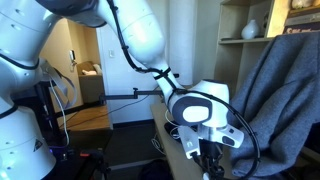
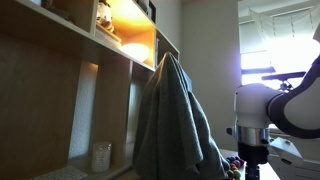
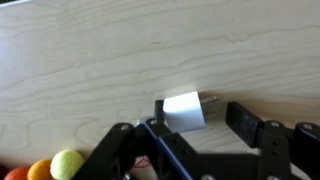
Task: Take the object and put it in the bag
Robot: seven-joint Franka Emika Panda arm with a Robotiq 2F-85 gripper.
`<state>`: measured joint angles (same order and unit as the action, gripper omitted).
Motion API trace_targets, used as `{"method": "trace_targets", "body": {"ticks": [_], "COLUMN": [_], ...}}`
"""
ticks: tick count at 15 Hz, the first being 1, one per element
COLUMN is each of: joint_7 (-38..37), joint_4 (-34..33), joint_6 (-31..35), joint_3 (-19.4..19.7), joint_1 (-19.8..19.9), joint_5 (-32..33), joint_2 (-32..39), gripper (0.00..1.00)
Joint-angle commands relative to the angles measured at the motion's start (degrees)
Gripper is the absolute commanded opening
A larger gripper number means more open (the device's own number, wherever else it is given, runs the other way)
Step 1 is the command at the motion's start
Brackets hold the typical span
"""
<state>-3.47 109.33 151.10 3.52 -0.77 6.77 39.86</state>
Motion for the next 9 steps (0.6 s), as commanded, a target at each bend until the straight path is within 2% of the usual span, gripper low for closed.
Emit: {"method": "trace_targets", "body": {"ticks": [1,2,3,9], "joint_7": [0.1,0.1,0.1,0.1], "joint_4": [-0.4,-0.5,-0.5,1.1], "joint_6": [-1.0,-1.0,-1.1,0.0], "joint_3": [0.3,0.4,0.3,0.5], "joint_1": [-0.4,-0.4,-0.4,-1.1], "joint_5": [-0.4,-0.4,-0.5,0.2], "joint_2": [-0.2,-0.3,-0.3,-1.7], "gripper": [0.36,0.28,0.25,0.25]}}
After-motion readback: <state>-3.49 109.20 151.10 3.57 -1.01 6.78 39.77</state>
